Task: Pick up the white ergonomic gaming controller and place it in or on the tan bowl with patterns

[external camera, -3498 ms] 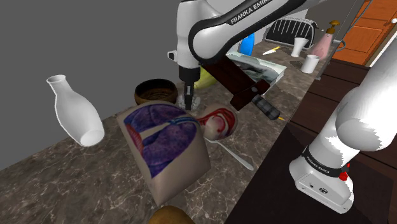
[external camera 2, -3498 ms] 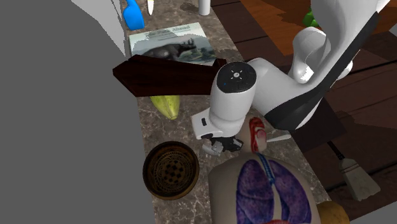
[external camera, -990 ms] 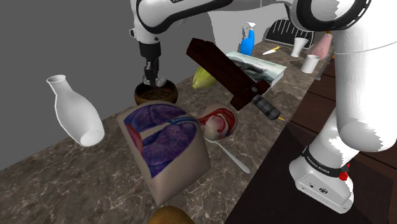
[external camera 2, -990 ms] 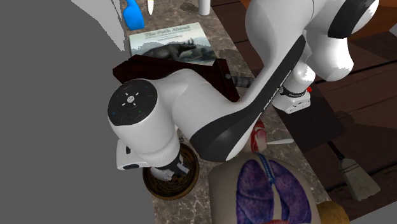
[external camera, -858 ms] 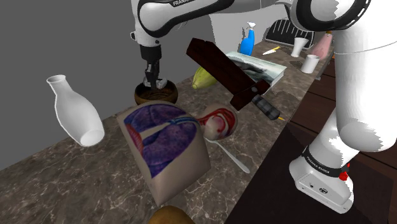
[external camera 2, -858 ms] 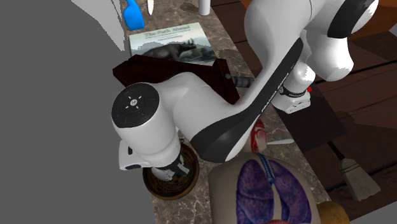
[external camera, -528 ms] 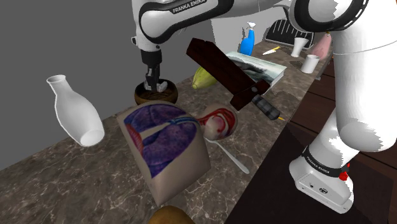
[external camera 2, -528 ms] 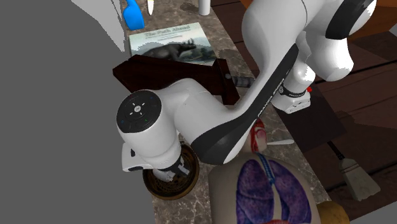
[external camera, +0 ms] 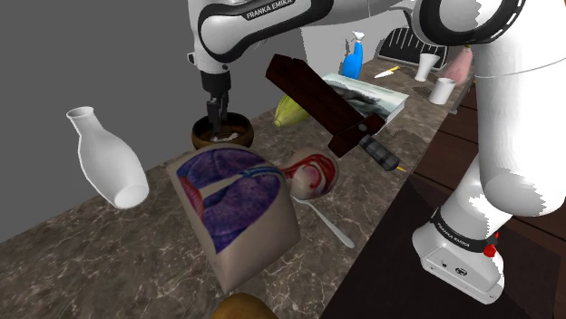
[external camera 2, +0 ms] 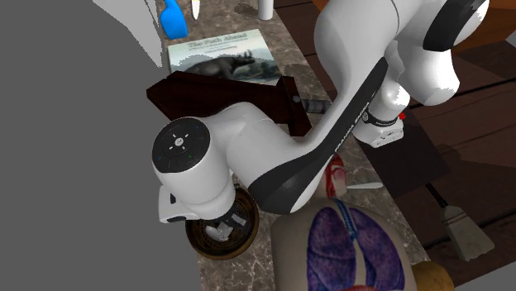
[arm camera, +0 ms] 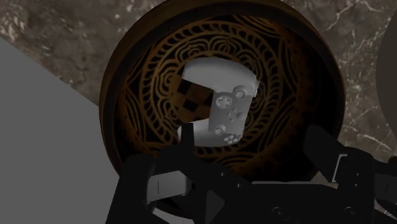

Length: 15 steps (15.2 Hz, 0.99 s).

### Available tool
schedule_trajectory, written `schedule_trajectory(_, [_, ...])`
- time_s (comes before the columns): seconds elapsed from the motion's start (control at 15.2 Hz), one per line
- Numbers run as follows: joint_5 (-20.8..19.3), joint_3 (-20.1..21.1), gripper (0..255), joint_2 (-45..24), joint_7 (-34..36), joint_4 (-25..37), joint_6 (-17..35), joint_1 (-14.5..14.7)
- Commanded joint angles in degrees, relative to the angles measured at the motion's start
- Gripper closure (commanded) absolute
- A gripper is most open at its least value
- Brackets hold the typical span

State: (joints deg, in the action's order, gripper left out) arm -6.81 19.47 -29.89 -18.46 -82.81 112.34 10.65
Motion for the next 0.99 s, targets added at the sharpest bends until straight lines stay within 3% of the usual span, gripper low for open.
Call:
schedule_trajectory(0.0, [0.00,0.00,0,0.00,0.00,0.00,0.00,0.00])
schedule_trajectory(0.13, [0.00,0.00,0,0.00,0.00,0.00,0.00,0.00])
schedule_trajectory(0.4, [0.55,0.29,0,1.42,-0.41,5.19,-6.53,-0.01])
schedule_trajectory(0.92, [0.55,0.28,0,1.42,-0.41,5.19,-6.53,-0.01])
